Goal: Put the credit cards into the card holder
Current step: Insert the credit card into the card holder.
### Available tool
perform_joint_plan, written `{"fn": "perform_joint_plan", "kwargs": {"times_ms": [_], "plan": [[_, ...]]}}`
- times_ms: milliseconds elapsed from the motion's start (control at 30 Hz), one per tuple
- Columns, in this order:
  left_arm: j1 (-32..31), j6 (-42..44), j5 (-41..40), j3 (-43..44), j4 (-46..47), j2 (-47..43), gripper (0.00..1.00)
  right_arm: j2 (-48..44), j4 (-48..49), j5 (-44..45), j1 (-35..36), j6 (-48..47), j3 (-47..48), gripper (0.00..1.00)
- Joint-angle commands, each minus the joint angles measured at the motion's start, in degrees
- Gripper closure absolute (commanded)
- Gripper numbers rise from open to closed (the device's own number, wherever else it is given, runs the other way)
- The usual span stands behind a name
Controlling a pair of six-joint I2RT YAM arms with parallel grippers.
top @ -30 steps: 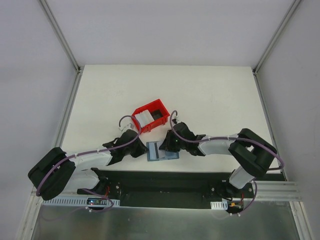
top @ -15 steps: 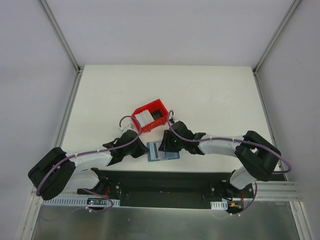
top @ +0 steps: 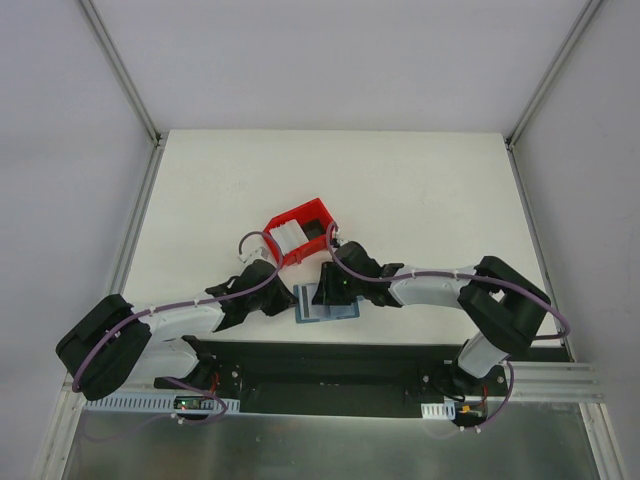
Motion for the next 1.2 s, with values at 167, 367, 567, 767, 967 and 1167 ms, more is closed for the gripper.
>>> {"fn": "perform_joint_plan", "kwargs": {"times_ms": [167,367,567,767,967,1167], "plan": [[0.42,0.73,-3.38,-3.52,-6.72,-1.4,1.0,-7.9,-5.68,1.72,-1.69,-8.98,4.79,0.54],[2.96,1.69,-4.09,-4.31,-7.33,-3.42,1.0,-7.39,-16.4,2.25,-5.64,-19.79,17.88,0.37],[5.69,3.71,-3.47,-4.13,-7.51,-4.83,1.0,3.75,-25.11,0.15,-9.43,-25.69,34.4,0.32],[7.54,5.91,-3.03,-3.78,-7.86,-5.45,1.0,16.77,-31.88,-3.54,-11.63,-27.81,49.7,0.3],[9.47,7.49,-2.42,-3.61,-8.13,-4.92,1.0,25.21,-33.65,-6.53,-12.86,-29.04,57.09,0.26],[10.88,8.72,-1.36,-3.25,-7.51,-3.34,1.0,30.75,-35.14,-9.44,-13.65,-29.21,62.02,0.24]]}}
